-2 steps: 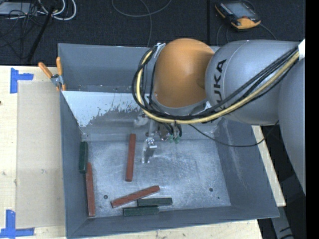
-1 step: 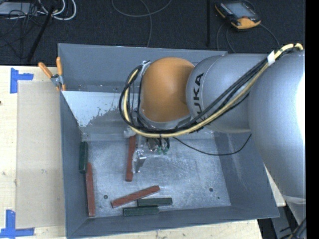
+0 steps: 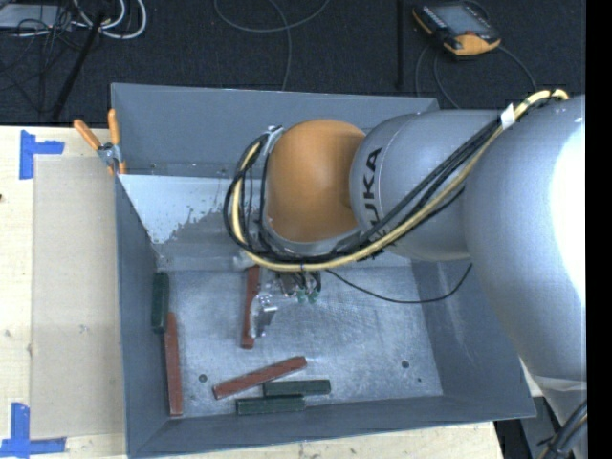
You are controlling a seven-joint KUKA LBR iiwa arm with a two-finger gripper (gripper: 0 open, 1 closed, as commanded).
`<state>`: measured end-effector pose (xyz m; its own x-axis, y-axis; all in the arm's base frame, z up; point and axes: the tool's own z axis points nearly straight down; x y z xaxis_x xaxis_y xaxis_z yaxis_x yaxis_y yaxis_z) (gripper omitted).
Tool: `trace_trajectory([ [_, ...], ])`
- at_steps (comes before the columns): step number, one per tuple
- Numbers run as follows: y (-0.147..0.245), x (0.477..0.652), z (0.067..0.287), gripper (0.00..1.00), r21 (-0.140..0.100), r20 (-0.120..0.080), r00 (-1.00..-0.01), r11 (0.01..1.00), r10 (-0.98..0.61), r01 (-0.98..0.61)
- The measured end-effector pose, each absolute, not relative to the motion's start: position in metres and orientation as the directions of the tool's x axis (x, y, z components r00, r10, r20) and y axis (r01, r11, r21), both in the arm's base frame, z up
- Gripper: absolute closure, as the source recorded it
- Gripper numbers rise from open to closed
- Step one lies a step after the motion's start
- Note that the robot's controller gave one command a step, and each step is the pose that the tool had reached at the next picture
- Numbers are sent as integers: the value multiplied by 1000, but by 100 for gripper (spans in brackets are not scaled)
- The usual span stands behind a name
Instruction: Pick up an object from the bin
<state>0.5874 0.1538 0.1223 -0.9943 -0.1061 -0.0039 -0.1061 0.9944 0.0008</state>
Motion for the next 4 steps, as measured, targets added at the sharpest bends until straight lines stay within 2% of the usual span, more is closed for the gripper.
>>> trace_trajectory([
  [1,149,580,111,0,-1,12,-988,988,-155,-155],
  [2,142,583,76,100,1,-11,-909,910,-416,-416],
  [3,142,583,76,100,1,-11,-910,910,-415,-415],
  [4,138,573,223,100,0,-5,-914,914,-405,-405],
])
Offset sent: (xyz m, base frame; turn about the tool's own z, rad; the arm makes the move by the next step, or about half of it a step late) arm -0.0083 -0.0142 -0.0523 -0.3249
